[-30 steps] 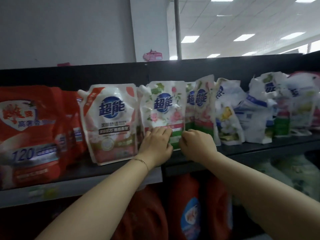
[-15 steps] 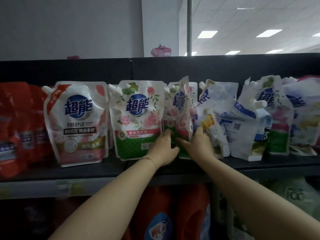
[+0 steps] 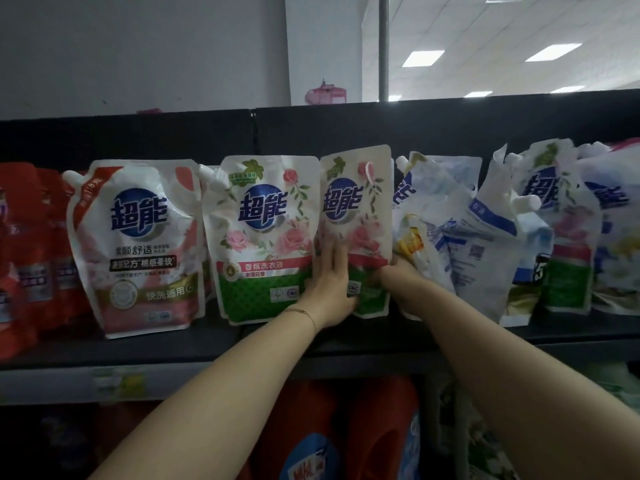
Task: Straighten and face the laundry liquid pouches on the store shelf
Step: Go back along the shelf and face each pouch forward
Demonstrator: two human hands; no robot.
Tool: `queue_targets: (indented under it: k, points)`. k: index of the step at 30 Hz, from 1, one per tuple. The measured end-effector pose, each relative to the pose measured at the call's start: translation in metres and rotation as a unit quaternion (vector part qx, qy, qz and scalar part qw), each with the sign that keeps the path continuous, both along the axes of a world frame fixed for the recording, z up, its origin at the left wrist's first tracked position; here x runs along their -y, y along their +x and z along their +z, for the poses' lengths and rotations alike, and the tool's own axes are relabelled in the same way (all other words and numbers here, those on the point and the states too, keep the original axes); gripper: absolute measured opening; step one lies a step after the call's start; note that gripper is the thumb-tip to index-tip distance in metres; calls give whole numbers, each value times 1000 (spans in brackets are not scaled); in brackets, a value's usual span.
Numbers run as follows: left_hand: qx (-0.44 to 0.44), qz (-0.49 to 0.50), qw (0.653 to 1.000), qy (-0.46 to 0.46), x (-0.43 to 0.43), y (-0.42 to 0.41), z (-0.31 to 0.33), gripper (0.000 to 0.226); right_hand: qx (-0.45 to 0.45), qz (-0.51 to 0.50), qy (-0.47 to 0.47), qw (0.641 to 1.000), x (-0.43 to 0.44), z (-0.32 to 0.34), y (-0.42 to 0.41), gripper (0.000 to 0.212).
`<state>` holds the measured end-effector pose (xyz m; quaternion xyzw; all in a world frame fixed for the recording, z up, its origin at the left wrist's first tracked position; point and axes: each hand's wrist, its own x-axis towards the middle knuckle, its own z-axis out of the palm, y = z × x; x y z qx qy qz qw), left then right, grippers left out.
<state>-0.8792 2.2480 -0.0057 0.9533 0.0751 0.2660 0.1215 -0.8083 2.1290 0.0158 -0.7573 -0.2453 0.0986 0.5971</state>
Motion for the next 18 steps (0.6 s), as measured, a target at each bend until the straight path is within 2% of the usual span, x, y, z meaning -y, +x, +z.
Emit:
queue_targets:
  k: [5, 9, 10, 12, 13, 18]
  points:
    - [-34, -44, 977, 205, -9, 13, 15, 96, 53, -57, -43, 996, -3, 1, 12, 86]
    - [-59, -41, 958, 276, -21, 24, 16, 100, 106, -101, -60, 987, -18, -5, 24, 115]
    - [-62, -31, 956, 285, -22, 27, 15, 100, 111, -106, -49, 987, -17, -4, 19, 114]
    - [-71, -15, 954, 292, -19, 32, 15, 96, 98, -121, -44, 987, -15, -6, 15, 95]
    - [-78, -9, 953, 293, -16, 35, 15, 92, 99, -125, -35, 987, -14, -6, 16, 93]
    - [-87, 49, 946, 309, 0, 54, 14, 87, 124, -141, -72, 980, -7, -10, 27, 105]
